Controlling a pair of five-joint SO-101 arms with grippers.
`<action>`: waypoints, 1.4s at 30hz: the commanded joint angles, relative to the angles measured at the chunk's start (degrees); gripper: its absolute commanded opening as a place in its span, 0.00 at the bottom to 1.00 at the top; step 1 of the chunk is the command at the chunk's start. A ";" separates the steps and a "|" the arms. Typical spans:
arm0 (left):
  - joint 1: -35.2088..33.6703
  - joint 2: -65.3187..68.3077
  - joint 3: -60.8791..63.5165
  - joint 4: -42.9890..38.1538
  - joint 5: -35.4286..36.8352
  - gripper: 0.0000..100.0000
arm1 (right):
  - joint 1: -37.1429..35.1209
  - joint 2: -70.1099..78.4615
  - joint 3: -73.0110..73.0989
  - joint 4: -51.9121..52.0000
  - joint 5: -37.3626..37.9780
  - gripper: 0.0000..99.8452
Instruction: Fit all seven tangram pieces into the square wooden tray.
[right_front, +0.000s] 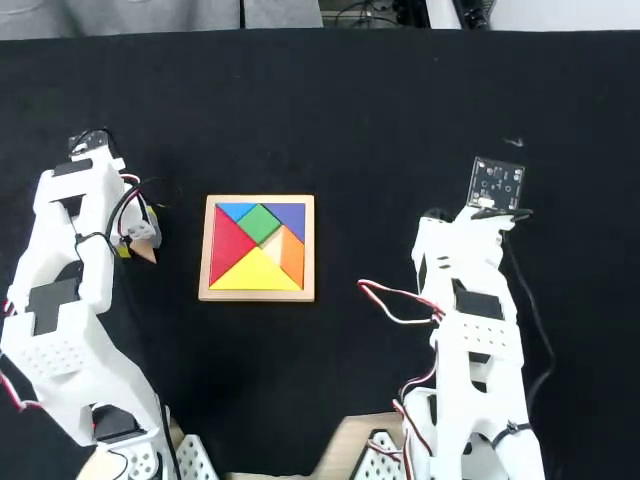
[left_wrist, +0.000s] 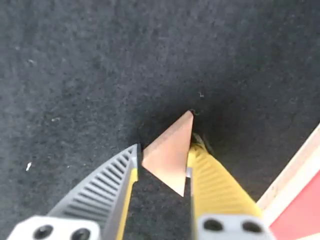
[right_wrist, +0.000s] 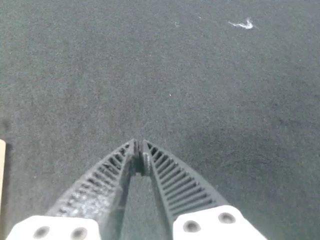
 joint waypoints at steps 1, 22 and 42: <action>0.13 -0.26 -1.45 0.44 0.00 0.12 | -1.14 -1.45 -0.22 -1.05 0.62 0.01; 19.38 -21.89 0.57 15.21 2.29 0.12 | -1.14 -1.45 -0.22 -1.14 0.62 0.01; 37.14 -19.34 5.32 -1.14 18.90 0.12 | -1.05 -1.45 -0.22 -1.14 0.62 0.01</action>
